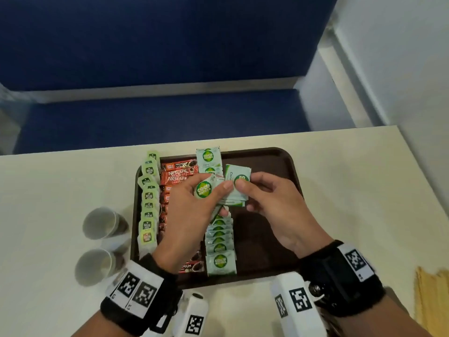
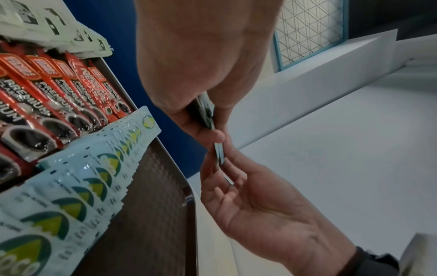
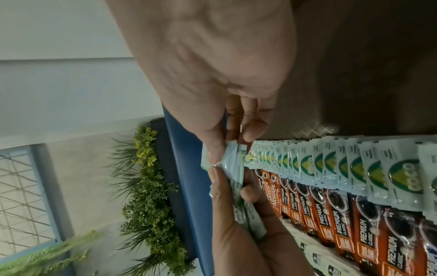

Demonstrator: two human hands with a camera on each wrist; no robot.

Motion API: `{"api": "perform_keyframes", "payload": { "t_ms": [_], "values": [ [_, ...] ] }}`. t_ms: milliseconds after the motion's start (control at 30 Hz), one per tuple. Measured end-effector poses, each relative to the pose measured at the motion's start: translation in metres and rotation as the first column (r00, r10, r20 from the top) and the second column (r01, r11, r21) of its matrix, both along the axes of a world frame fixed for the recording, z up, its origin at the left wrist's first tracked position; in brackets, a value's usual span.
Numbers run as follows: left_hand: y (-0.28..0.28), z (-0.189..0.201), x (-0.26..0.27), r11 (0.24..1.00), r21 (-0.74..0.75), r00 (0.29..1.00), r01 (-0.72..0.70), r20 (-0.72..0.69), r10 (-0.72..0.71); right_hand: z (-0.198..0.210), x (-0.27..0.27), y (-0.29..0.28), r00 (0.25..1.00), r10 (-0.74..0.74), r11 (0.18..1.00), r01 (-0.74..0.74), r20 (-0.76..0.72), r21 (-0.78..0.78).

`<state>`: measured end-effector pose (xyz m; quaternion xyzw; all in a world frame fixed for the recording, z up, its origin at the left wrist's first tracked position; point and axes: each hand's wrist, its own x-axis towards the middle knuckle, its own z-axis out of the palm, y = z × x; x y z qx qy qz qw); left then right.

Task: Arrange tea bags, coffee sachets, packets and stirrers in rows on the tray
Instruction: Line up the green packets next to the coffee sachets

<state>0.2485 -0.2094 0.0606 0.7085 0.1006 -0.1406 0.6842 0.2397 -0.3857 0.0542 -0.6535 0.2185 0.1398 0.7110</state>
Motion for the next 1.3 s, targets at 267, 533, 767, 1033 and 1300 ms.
{"api": "perform_keyframes", "payload": {
  "t_ms": [267, 533, 767, 1033, 1300],
  "values": [
    [0.026, -0.01, 0.024, 0.996, -0.016, 0.986, 0.087, -0.145, -0.088, -0.008, 0.036, -0.014, 0.97, 0.232, 0.953, -0.212, 0.072, -0.215],
    [0.032, -0.022, 0.035, 0.989, 0.084, 0.978, 0.124, -0.179, -0.107, -0.009, 0.056, -0.015, 0.899, 0.42, 0.887, -0.378, 0.125, -0.265],
    [0.039, -0.029, 0.035, 0.998, 0.014, 0.975, -0.058, -0.214, 0.06, -0.027, 0.061, -0.016, 0.929, 0.367, 0.912, -0.351, 0.042, -0.211],
    [0.053, -0.028, 0.049, 0.992, 0.126, 0.985, 0.008, -0.17, 0.013, -0.033, 0.082, -0.005, 0.901, 0.418, 0.854, -0.346, 0.115, -0.388],
    [0.068, -0.037, 0.045, 0.988, 0.127, 0.983, -0.09, -0.151, 0.108, -0.077, 0.113, 0.015, 0.951, 0.256, 0.854, -0.138, 0.176, -0.501]
  ]
}}
